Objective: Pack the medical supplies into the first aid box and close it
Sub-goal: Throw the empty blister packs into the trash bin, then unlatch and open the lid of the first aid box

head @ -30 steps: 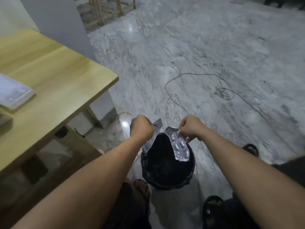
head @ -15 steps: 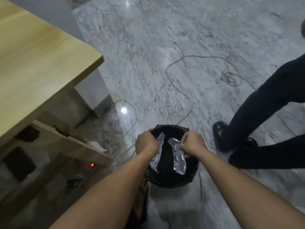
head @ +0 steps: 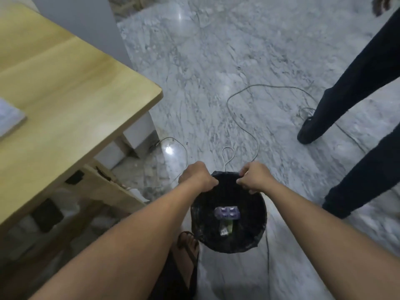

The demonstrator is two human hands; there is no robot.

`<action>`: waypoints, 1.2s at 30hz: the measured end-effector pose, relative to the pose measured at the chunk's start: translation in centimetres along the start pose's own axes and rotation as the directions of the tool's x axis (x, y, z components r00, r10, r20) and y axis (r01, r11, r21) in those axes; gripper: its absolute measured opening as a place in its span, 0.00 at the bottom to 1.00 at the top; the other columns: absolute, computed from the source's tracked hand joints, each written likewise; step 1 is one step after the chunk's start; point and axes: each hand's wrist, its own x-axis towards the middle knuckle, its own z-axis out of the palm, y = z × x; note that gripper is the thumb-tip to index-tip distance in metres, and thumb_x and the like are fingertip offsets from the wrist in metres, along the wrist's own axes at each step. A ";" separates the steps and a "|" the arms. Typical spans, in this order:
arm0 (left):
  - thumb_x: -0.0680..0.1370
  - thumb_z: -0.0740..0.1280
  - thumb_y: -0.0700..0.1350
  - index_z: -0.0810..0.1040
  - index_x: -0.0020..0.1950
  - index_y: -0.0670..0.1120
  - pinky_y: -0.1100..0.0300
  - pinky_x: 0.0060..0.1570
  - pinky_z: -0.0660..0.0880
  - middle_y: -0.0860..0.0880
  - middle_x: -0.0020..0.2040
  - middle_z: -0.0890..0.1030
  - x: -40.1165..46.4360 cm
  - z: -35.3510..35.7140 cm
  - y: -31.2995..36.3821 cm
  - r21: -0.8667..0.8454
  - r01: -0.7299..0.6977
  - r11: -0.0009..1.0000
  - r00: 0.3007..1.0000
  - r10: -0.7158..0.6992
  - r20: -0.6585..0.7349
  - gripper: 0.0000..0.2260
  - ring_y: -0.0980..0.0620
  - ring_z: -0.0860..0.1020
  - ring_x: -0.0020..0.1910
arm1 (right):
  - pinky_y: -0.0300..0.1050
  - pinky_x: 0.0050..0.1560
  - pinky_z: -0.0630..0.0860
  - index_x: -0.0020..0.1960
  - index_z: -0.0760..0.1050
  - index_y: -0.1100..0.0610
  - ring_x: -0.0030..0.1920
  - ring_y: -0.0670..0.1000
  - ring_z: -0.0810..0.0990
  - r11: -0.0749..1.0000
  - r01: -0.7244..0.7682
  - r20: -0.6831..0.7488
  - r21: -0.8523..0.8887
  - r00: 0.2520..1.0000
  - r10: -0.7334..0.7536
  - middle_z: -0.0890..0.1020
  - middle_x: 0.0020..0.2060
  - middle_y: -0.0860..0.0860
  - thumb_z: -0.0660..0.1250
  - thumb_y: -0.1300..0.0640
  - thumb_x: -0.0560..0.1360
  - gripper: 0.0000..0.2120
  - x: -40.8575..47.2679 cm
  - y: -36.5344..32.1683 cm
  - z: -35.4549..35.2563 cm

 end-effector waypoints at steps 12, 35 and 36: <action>0.71 0.75 0.51 0.78 0.60 0.39 0.52 0.47 0.81 0.43 0.51 0.82 -12.0 -16.3 5.8 0.020 -0.322 0.947 0.944 0.322 -0.068 0.23 0.46 0.81 0.49 | 0.47 0.40 0.83 0.53 0.78 0.61 0.44 0.53 0.86 0.949 0.312 0.025 -0.050 0.950 -0.311 0.85 0.44 0.60 0.76 0.61 0.68 0.14 -9.3 -13.2 -12.4; 0.70 0.77 0.48 0.79 0.57 0.45 0.54 0.46 0.78 0.44 0.53 0.82 -35.4 -34.7 -18.7 0.007 -0.097 0.995 0.834 0.085 -0.545 0.18 0.48 0.78 0.44 | 0.53 0.46 0.83 0.58 0.78 0.63 0.46 0.56 0.84 0.514 0.821 0.292 -0.248 0.570 -0.768 0.84 0.49 0.62 0.74 0.63 0.71 0.16 -32.6 -41.5 -2.8; 0.70 0.77 0.49 0.79 0.61 0.44 0.54 0.49 0.78 0.45 0.56 0.82 -36.2 -35.0 -20.4 0.018 -0.060 0.998 0.807 0.059 -0.587 0.22 0.48 0.79 0.47 | 0.51 0.44 0.83 0.57 0.78 0.62 0.46 0.55 0.84 0.486 0.837 0.302 -0.252 0.545 -0.782 0.84 0.49 0.61 0.74 0.63 0.70 0.16 -33.3 -42.4 -1.4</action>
